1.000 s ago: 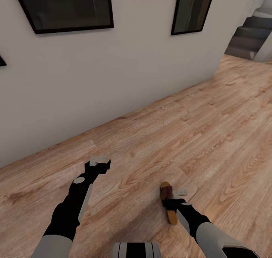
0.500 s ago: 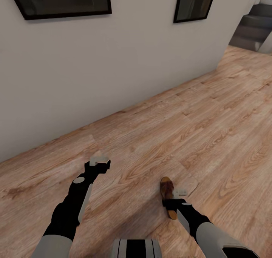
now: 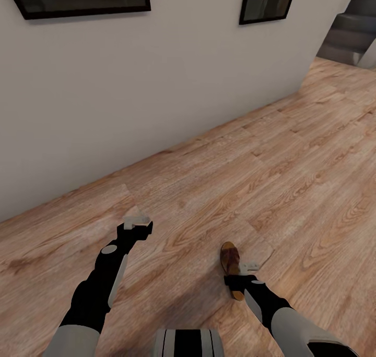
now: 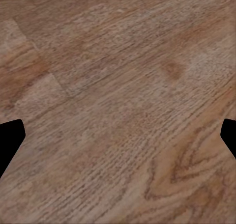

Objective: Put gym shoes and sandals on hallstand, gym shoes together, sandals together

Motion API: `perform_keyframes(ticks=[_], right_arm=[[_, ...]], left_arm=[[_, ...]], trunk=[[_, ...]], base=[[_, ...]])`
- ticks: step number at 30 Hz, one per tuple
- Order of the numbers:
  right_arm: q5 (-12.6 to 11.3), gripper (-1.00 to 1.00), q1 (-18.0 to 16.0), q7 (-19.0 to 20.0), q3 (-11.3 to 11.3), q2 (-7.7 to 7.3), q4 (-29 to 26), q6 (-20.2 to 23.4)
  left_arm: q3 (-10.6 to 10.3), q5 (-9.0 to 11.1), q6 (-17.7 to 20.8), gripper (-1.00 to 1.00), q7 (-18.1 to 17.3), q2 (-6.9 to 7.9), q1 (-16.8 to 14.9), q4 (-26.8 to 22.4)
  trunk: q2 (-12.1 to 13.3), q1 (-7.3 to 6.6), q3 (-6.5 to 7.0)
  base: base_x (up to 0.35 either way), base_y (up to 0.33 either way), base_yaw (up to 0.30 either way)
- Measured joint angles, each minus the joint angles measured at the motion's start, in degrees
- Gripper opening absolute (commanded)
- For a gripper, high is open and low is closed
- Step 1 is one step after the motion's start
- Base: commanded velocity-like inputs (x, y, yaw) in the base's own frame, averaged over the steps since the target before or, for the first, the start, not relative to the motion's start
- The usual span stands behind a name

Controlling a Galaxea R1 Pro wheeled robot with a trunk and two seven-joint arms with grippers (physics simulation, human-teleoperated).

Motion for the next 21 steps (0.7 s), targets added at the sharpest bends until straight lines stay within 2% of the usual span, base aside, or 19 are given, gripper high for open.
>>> perform_keyframes(ticks=[6, 13, 21], right_arm=[[0.0, 1.0, -0.03, 0.0, 0.04, 0.0, -0.01, 0.01], [0.0, 1.0, -0.03, 0.0, 0.04, 0.0, 0.01, 0.0], [0.0, 1.0, -0.02, 0.0, 0.05, 0.0, 0.0, 0.0]], left_arm=[[0.01, 0.0, -0.01, 1.0, -0.01, -0.02, -0.01, 0.01], [-0.01, 0.0, 0.0, 1.0, 0.01, -0.02, 0.0, 0.0], [-0.02, 0.0, 0.0, 1.0, 0.0, -0.02, 0.0, 0.01]], trunk=[[0.0, 0.0, -0.15], [0.0, 0.0, -0.2], [-0.09, 0.18, -1.99]], base=[[0.0, 0.0, -0.137], [0.0, 0.0, -0.026], [0.0, 0.0, -0.044]])
